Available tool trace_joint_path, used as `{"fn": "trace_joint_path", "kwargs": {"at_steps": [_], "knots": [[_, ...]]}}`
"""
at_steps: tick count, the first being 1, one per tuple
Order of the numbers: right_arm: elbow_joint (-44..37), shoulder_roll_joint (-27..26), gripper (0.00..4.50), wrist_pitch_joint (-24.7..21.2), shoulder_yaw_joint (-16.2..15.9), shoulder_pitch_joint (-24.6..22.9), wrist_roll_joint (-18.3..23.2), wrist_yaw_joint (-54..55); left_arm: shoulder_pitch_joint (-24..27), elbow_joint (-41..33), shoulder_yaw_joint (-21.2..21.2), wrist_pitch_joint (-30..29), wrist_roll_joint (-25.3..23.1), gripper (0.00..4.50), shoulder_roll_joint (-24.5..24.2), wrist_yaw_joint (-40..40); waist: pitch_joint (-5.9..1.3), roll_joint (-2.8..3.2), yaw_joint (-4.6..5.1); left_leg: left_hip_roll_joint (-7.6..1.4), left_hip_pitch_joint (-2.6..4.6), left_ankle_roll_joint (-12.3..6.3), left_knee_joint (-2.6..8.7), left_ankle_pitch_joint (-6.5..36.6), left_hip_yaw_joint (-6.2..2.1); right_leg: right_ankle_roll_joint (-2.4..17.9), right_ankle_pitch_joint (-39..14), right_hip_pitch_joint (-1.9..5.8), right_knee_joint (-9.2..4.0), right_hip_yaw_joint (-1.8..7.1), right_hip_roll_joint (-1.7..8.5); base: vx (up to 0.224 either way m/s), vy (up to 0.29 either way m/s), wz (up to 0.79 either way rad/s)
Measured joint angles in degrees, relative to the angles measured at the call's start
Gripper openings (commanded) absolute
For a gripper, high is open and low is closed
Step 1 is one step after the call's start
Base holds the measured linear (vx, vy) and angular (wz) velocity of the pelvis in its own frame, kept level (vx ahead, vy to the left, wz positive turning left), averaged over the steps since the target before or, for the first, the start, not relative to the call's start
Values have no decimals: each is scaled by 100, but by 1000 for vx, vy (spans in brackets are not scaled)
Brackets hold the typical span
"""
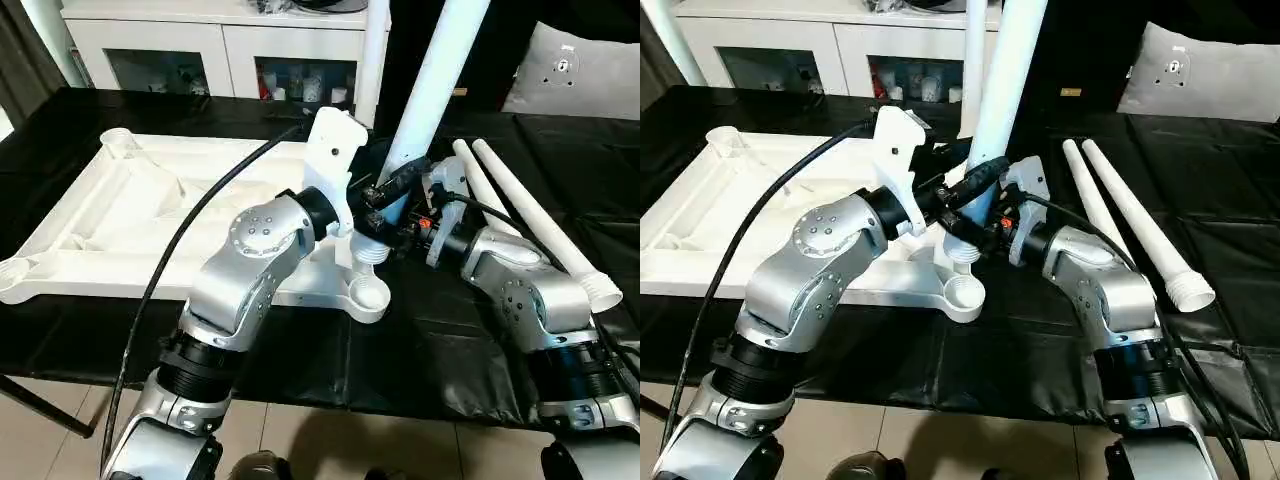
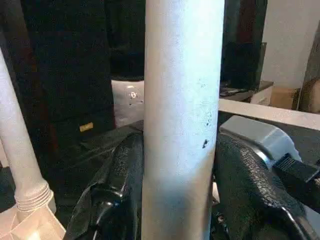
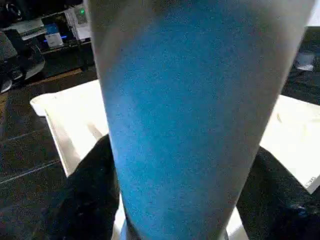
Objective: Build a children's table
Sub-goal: Pick table leg
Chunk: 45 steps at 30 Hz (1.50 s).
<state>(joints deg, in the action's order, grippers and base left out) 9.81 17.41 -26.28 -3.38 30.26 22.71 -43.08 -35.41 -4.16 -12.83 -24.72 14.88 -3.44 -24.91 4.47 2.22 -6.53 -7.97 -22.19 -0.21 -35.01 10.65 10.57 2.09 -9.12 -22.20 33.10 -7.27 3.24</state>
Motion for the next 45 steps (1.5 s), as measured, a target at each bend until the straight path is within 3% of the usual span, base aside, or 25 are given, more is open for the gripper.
{"fn": "trace_joint_path", "kwargs": {"at_steps": [6, 7, 19, 27, 30, 40, 45], "knots": [[1, 0, 309, 43, 0, 0, -64, 13, 0, 0, 0, 0, -2, 184, 0, 0, 0, 0, 0, 0, 0, 0, 0, 0, 0, 0, 0, 0, 0, 0, 0, 0, 0, 0], [2, -1, 281, 44, 0, 0, -65, 13, 0, 0, 0, 0, -2, 184, 0, 0, 0, 0, 0, 0, 0, 0, 0, 0, 0, 0, 0, 0, 1, 0, 0, 0, 0, 0], [34, -32, 200, 82, -20, 0, -109, 14, 0, 4, 14, -4, -7, 184, -5, 9, 0, 0, -1, 0, 1, 0, -1, 0, 0, 1, 1, 0, 2, 0, 0, 0, 0, 0], [35, -41, 194, 81, -22, 0, -110, 14, -1, 4, 64, -78, -2, 184, 50, 71, 0, 0, -2, 0, 1, 0, -2, 0, 0, 1, 1, 0, 2, 0, 0, 0, 0, 0], [42, -41, 194, 80, -13, 0, -109, 22, -1, 6, 251, -288, 164, 254, 218, 175, 0, 0, -1, 0, 1, 0, -3, 0, 0, 2, 1, 1, 2, 0, 0, 0, 0, 0], [66, -49, 193, 83, -8, -34, -131, 67, -16, -190, 789, -522, 1124, 330, 610, 61, 0, 0, 0, 0, 0, 0, -3, 0, 0, 2, 1, 1, 1, 0, 0, 0, 0, 0], [67, -55, 193, 84, -8, -34, -132, 67, -15, -311, 852, -748, 1405, 370, 647, -47, 0, -1, 2, 0, 1, 0, -3, 0, 0, 2, 1, 1, 1, 0, 0, 0, 0, 0]]}}
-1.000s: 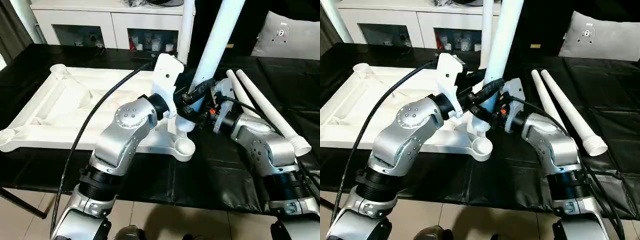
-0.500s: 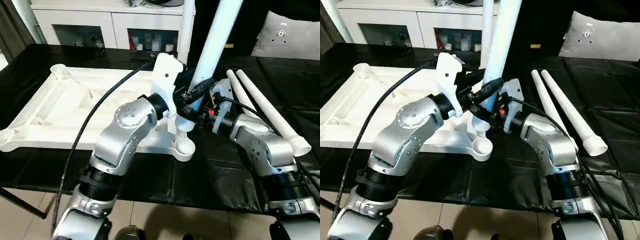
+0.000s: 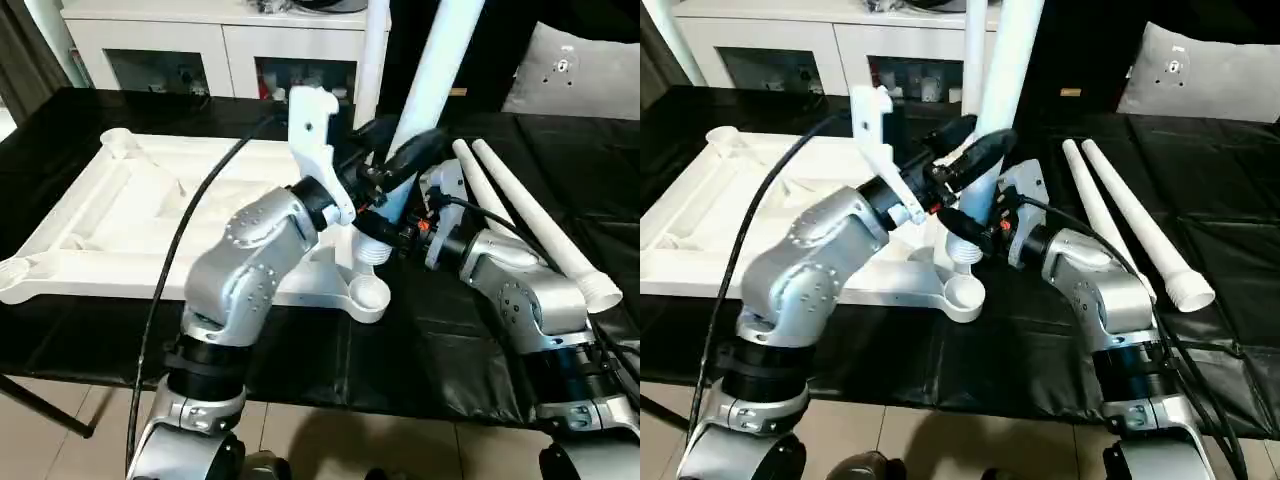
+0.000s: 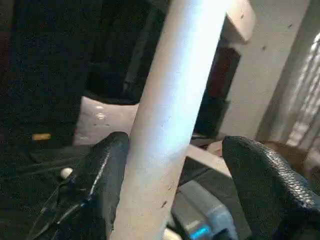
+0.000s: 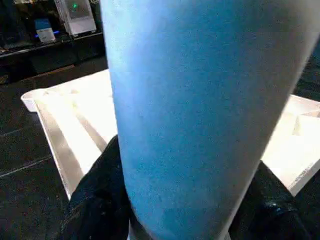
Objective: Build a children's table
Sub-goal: Pick table leg
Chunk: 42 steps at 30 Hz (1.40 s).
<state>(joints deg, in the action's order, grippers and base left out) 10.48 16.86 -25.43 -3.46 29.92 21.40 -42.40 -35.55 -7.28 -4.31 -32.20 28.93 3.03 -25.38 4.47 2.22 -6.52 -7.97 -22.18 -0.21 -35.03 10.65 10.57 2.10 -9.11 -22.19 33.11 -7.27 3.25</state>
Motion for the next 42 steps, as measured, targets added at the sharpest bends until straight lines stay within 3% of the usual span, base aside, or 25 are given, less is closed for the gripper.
{"fn": "trace_joint_path", "kwargs": {"at_steps": [11, 18, 24, 27, 34, 42], "knots": [[5, -41, 193, 67, -18, -113, -56, -15, 158, -83, 199, -521, 749, 450, 192, -122, 1, -2, 3, 0, 0, 0, 0, 0, 0, 0, 0, 0, 0, 0, 0, 0, 0, 0], [6, -38, 193, 114, -17, -113, -100, -42, 237, -168, 228, -597, 910, 450, 163, -188, 2, -3, 8, 0, 1, 0, 0, 0, 0, -1, -1, 0, -2, 0, 0, 0, 0, 0], [6, -160, 193, 115, 128, -113, -78, 188, 310, -276, 213, -616, 967, 450, -182, -495, 2, -3, 10, 0, 1, 0, 1, 0, 0, -2, -1, 0, -2, 0, 0, 0, 0, 0], [-32, -213, 193, 113, 279, -187, -46, 342, 309, -145, 353, -427, 798, 450, -600, -561, 2, -1, 23, 0, 5, 1, 4, 0, 0, -2, -1, 0, -1, 0, 0, 0, 0, 0], [-136, -136, 193, -15, 703, -370, 29, 772, 355, 607, 329, 146, -297, 450, -1918, -893, 6, 13, 66, 0, 6, 2, 5, 1, 0, -2, -1, 1, -2, 2, 0, 0, 0, 0], [-596, -268, 193, -120, 741, -778, 44, 1100, 422, 1453, -1064, 1244, -1713, 450, -2926, -1794, 14, 43, 64, 0, 10, 4, 16, 0, 0, -3, -2, -1, -2, 4, 0, 0, 0, 0]]}}
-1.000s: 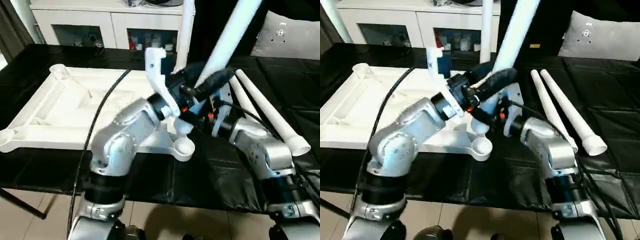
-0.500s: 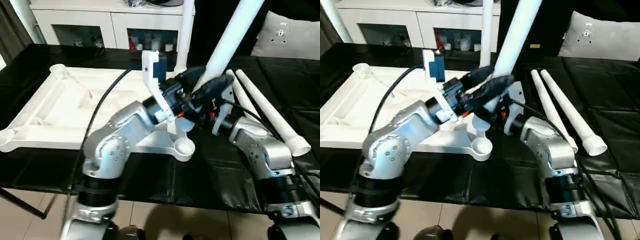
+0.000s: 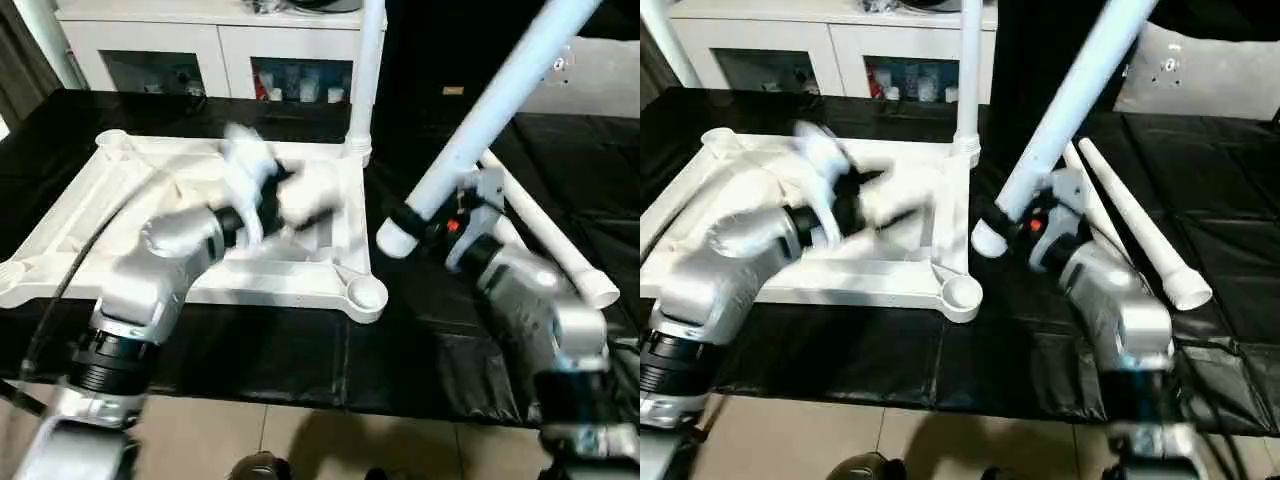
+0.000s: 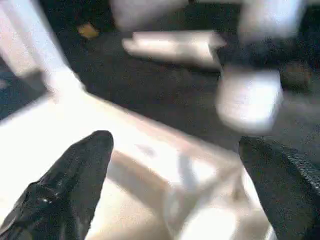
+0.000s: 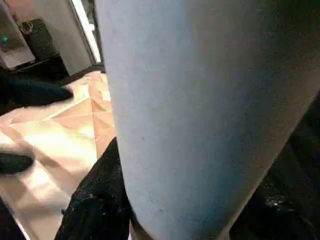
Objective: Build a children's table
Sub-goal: Pick table leg
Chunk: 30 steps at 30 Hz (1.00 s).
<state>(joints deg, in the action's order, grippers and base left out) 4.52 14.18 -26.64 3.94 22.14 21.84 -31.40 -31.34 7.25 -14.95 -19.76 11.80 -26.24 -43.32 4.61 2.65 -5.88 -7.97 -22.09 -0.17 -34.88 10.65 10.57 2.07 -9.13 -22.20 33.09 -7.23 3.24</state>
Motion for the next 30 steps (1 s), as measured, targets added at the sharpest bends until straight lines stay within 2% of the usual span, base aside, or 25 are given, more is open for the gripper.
{"fn": "trace_joint_path", "kwargs": {"at_steps": [1, 5, 7, 11, 15, 16, 18, 23, 30], "knots": [[0, 1, 193, 93, -7, -36, -63, 61, -4, 227, -209, 330, -216, 424, -186, -314, 1, 2, 8, 0, 2, 1, 1, 0, 0, 0, 0, 0, 0, 0, 0, 0, 0, 0], [-9, 65, 193, -96, 17, -56, -94, 200, -9, 606, -522, 864, -506, 414, -377, -979, 1, 4, 38, 0, 6, 2, 0, -1, 0, 1, 0, 4, 0, 2, 0, 0, 0, 0], [6, 154, 193, -201, 0, -56, -146, 215, -84, 897, -779, 1191, -596, 389, -504, -1460, 1, 4, 42, 1, 7, 2, 0, -1, 0, 1, 1, 4, 1, 3, 0, 0, 0, 0], [0, 287, 193, -182, 7, -62, -153, 28, -242, 1471, -1008, 1455, -726, 362, -472, -1810, 2, 5, 41, 0, 6, 2, 1, -1, 1, 2, 1, 3, 3, 4, 0, 0, 0, 0], [-145, 315, 193, -170, -29, -145, -113, -163, -605, 2133, -1050, 1719, -836, 330, -333, -2137, 2, 5, 41, 0, 7, 2, 0, -1, 2, 3, 2, 4, 2, 4, 0, 0, 0, 0], [-191, 336, 193, -175, -52, -168, -102, -167, -689, 2326, -1050, 1806, -843, 305, -268, -2239, 2, 5, 42, 0, 6, 2, 0, -1, 3, 3, 2, 4, 2, 5, 0, 0, 0, 0], [-195, 348, 193, -181, -80, -169, -99, -171, -753, 2523, -1052, 1907, -851, 305, -200, -2315, 2, 5, 41, 0, 7, 2, 0, -1, 4, 5, 3, 3, 3, 5, 1, 0, 0, 0], [-197, 373, 193, -193, -99, -174, -62, -299, -877, 2903, -1052, 2032, -871, 256, -83, -2494, 2, 5, 38, 0, 7, 2, 1, -1, 5, 7, 4, 2, 4, 5, 1, 0, 0, 0], [-203, 369, 193, -195, -169, -174, 31, -443, -1047, 3552, -1005, 2297, -881, 193, 88, -2653, -2, 10, -20, 0, 9, 2, -1, -1, 6, 10, 6, 3, 4, 5, 2, 0, 0, 0]]}}
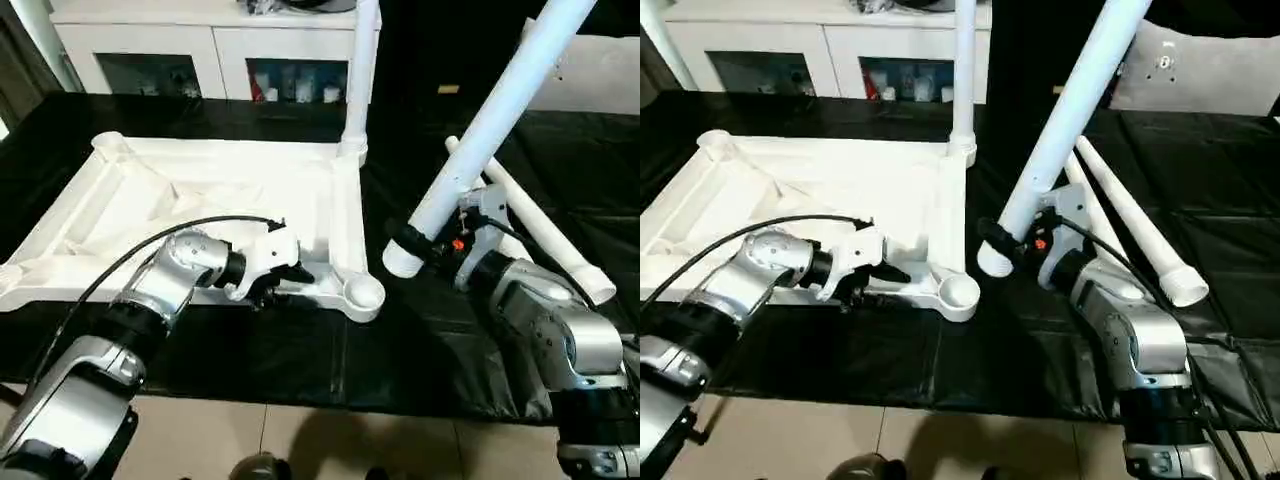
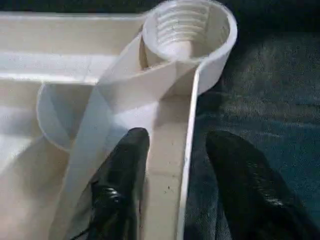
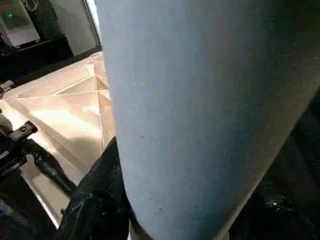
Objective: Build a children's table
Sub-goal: Pick table leg, then insert table leg to table base
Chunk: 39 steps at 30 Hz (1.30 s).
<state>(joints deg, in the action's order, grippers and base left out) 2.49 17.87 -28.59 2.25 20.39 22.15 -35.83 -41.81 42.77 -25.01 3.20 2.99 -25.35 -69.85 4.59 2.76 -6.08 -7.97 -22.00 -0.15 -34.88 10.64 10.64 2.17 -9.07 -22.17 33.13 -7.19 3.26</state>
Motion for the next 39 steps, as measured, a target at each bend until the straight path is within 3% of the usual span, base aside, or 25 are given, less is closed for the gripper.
{"fn": "trace_joint_path", "kwargs": {"at_steps": [13, 19, 26, 32, 36, 39], "knots": [[1, -26, 193, 12, -60, 27, 10, -108, -343, 770, 27, 335, -166, 82, 119, -206, -21, 59, -211, 0, 2, 1, -3, 0, 2, 14, 9, 2, 1, 0, 3, 0, 0, 0], [1, -94, 193, 52, -61, 23, 10, -101, -381, 967, 45, 396, -193, 43, 176, -257, -49, 106, -235, 0, 5, 1, -2, 0, 3, 9, 5, 2, 5, -1, 3, 0, 0, 0], [48, -149, 193, 147, -173, 36, -5, -136, -375, 921, 57, 312, -273, 6, 194, -349, -55, 100, -213, 0, 5, 0, -4, 0, 11, 4, 3, 1, 1, 0, 7, 0, 0, 0], [36, -130, 193, 122, -263, 185, -36, -107, -215, 636, 280, -224, -218, 0, 680, 327, -58, 100, -183, 0, 9, 0, -3, 0, 21, 5, 3, 1, 2, 2, 10, 0, 0, 0], [32, -37, 193, 117, -261, 140, -63, -108, 107, 124, 437, -646, -59, 0, 675, 437, -61, 108, -147, -1, 8, 0, 6, 0, 22, 3, 2, -6, 1, 1, 10, 0, 0, 0], [-33, -2, 193, 88, -261, -38, -69, -75, 454, -410, 440, -527, -70, 0, 512, 396, -65, 120, -125, -1, 8, 0, 18, 0, 25, -6, -5, -8, -5, 1, 10, 0, 0, 0]]}}
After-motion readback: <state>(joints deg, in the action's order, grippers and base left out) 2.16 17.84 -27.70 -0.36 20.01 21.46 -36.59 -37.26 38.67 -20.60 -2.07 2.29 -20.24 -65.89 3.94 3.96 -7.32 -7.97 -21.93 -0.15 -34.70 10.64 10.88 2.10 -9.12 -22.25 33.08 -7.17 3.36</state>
